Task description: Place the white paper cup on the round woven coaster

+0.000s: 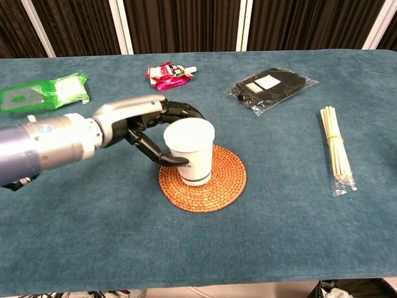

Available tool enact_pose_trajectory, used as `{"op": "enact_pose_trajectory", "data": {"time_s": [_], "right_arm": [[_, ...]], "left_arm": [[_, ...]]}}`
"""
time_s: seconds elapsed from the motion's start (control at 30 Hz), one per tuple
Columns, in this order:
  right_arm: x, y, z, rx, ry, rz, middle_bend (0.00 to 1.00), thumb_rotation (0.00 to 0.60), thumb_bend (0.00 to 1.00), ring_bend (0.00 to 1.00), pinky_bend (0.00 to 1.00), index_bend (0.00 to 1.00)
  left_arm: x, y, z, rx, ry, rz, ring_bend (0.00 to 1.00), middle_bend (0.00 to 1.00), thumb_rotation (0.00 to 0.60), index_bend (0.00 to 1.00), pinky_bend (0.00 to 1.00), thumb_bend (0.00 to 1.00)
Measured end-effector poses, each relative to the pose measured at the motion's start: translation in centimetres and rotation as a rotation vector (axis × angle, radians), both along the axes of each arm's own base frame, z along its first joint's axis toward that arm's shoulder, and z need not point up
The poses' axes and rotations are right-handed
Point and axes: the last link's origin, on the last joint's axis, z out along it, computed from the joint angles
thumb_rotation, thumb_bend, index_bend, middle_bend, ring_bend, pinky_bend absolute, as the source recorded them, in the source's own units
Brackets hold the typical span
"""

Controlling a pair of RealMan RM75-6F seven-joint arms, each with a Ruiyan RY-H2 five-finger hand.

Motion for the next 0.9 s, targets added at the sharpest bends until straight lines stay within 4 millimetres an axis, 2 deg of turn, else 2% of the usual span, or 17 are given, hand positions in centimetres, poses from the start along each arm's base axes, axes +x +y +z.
{"op": "enact_pose_trajectory", "data": {"time_s": [0.1,0.17,0.27,0.37,0.53,0.73,0.9], "right_arm": [[0.0,0.0,0.0,0.0,0.0,-0.001,0.06,0.6,0.13,0.19,0.19,0.22],[0.0,0.0,0.0,0.0,0.0,0.0,0.06,0.6,0.13,0.19,0.19,0.22],[0.0,0.0,0.0,0.002,-0.003,0.001,0.06,0.6,0.13,0.19,0.19,0.22],[0.0,0.1,0.0,0.004,-0.003,0.003,0.06,0.6,0.13,0.19,0.19,0.22],[0.0,0.0,-0.1,0.006,-0.005,0.004,0.06,0.6,0.13,0.19,0.19,0.22],[0.0,0.1,0.0,0.007,-0.007,0.003,0.06,0.6,0.13,0.19,0.19,0.22],[0.1,0.1,-0.1,0.009,-0.008,0.005,0.06,0.6,0.13,0.19,0.19,0.22]], "left_arm": [[0.2,0.1,-0.4,0.001,-0.001,-0.001,0.0,0.29,0.6,0.24,0.0,0.19],[0.2,0.1,-0.5,0.007,0.004,-0.009,0.0,0.23,0.6,0.18,0.0,0.12],[0.0,0.1,-0.6,0.014,0.025,-0.023,0.0,0.09,0.6,0.05,0.0,0.04],[-0.1,0.2,-0.5,0.02,0.053,-0.039,0.0,0.01,0.6,0.0,0.0,0.02],[0.1,0.5,0.2,0.043,0.075,-0.066,0.0,0.0,0.6,0.0,0.0,0.02],[-0.3,0.6,2.9,0.074,0.108,-0.071,0.0,0.0,0.6,0.0,0.0,0.02],[-2.2,0.6,6.6,0.177,0.24,-0.083,0.0,0.0,0.6,0.0,0.0,0.02]]}}
